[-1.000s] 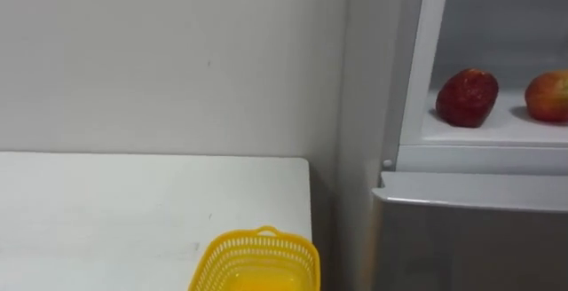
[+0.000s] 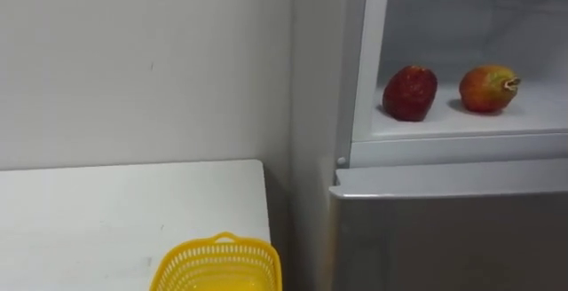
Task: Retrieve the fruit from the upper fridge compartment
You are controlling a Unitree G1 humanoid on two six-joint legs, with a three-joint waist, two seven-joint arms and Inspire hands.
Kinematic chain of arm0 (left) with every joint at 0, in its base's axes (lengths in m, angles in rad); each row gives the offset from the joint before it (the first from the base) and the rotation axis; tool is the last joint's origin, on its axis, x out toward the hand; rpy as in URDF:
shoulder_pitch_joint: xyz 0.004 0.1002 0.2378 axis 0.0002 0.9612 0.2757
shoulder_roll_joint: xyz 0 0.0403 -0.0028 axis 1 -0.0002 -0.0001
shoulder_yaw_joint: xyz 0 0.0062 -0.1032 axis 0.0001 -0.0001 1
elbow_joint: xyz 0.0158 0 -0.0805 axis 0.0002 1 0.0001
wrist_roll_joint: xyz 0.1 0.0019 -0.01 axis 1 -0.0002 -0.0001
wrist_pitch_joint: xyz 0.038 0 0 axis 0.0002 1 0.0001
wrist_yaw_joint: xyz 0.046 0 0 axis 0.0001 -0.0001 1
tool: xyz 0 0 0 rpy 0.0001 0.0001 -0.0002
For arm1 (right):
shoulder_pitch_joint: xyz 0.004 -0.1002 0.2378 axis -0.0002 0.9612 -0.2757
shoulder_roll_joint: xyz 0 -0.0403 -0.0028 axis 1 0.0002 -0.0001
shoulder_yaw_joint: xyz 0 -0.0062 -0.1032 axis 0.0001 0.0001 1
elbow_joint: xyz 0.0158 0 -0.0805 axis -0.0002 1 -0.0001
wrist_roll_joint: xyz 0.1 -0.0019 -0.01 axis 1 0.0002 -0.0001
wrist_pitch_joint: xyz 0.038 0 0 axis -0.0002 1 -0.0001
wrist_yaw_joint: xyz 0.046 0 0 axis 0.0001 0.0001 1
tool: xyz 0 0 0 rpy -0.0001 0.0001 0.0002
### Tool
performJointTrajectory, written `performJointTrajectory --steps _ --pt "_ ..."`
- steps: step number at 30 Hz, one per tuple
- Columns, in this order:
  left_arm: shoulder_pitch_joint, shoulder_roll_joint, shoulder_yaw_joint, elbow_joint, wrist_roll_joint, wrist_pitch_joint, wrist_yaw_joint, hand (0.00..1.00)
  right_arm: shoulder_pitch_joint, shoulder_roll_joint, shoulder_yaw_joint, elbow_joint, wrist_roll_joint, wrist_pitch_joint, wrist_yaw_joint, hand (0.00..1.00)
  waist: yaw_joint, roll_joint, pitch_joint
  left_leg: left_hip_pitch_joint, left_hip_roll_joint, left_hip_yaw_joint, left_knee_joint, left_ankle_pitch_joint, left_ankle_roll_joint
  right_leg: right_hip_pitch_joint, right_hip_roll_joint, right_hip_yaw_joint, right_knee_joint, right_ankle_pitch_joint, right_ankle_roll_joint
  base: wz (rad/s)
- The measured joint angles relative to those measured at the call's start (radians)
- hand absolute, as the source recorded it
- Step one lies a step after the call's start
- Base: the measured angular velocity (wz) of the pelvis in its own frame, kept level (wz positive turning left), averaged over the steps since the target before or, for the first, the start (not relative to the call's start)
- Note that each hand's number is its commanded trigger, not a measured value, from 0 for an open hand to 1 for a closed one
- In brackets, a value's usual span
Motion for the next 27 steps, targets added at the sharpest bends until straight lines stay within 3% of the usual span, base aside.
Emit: performJointTrajectory --steps 6,11,14,17,18,24,27 --pt "0.001 0.0 -0.001 0.0 0.011 -0.003 0.003 0.0 0.001 0.0 -0.024 -0.167 0.001 -0.038 -0.101 0.0 -0.001 0.007 0.0008 -0.011 0.005 0.025 -0.002 -0.001 0.001 -0.028 0.006 0.03 0.007 0.0 0.0 -0.14" --pt "0.008 0.0 -0.037 -0.008 0.028 -0.004 0.005 0.0 0.052 0.008 -0.024 -0.488 0.069 -0.061 -0.153 0.0 -0.007 0.025 0.0012 -0.016 0.011 0.039 -0.003 -0.002 0.001 -0.038 0.013 0.046 0.005 0.004 -0.004 -0.08" --pt "0.013 -0.001 -0.049 -0.036 0.028 -0.015 0.012 0.0 0.096 0.034 -0.009 -0.693 0.07 -0.109 -0.191 0.0 -0.011 0.028 0.0007 -0.016 0.011 0.038 -0.007 -0.001 0.0 -0.04 0.014 0.046 0.005 0.004 -0.004 0.0" --pt "0.012 -0.002 -0.065 -0.055 0.028 -0.043 0.033 0.0 0.123 0.039 0.034 -0.831 0.072 -0.145 -0.221 0.0 -0.019 0.027 -0.0032 -0.03 0.011 0.038 -0.007 -0.001 0.0 -0.052 0.015 0.046 0.007 0.008 -0.005 -0.01" --pt "0.009 -0.002 -0.067 -0.055 0.027 -0.052 0.033 0.0 0.138 0.04 0.045 -0.891 0.071 -0.148 -0.235 0.0 -0.019 0.03 -0.0097 -0.033 0.011 0.04 -0.007 -0.001 0.0 -0.057 0.015 0.048 0.007 0.009 -0.004 -0.1" --pt "0.009 0.001 -0.075 -0.056 0.028 -0.091 0.029 0.0 0.178 0.039 0.074 -1.177 0.069 -0.197 -0.295 0.0 -0.02 0.032 -0.0094 -0.029 0.012 0.067 -0.004 -0.001 0.0 -0.06 0.022 0.078 0.009 0.012 -0.004 -0.15" --pt "0.009 0.006 -0.08 -0.047 0.026 -0.123 0.03 0.0 0.178 0.029 0.077 -1.249 0.07 -0.196 -0.322 0.0 -0.018 0.035 -0.0014 -0.03 0.013 0.086 -0.004 -0.001 0.0 -0.07 0.027 0.099 0.022 0.013 -0.004 -0.19"
